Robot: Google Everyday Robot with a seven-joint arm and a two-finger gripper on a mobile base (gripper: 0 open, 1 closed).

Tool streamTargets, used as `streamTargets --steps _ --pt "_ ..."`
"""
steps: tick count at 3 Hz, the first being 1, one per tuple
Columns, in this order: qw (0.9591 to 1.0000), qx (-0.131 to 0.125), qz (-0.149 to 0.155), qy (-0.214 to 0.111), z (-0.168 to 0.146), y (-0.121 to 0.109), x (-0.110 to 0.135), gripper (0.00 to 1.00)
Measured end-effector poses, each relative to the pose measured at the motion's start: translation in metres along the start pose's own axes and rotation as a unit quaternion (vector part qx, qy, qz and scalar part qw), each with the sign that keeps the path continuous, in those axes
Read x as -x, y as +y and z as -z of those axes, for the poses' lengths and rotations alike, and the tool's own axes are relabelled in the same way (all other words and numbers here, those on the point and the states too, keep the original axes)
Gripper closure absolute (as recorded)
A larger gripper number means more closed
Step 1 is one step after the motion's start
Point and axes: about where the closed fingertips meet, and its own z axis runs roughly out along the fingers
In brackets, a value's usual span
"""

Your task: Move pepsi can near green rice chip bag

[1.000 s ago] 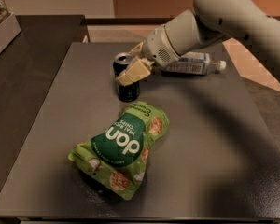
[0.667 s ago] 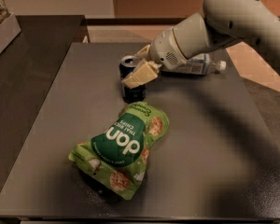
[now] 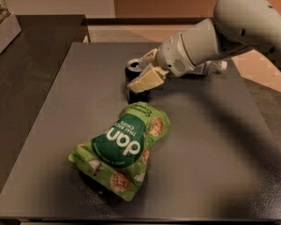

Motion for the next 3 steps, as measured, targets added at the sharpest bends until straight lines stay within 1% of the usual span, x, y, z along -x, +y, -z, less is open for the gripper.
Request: streamTargets --steps 1,2,3 --pt "1.0 0.002 0.001 0.0 -0.0015 0.0008 0.0008 0.13" --pt "1.0 0.003 0.001 0.0 -0.0029 0.0017 0.0016 0.0" --pt "1.0 0.003 0.001 0.0 -0.003 0.0017 0.0016 0.0"
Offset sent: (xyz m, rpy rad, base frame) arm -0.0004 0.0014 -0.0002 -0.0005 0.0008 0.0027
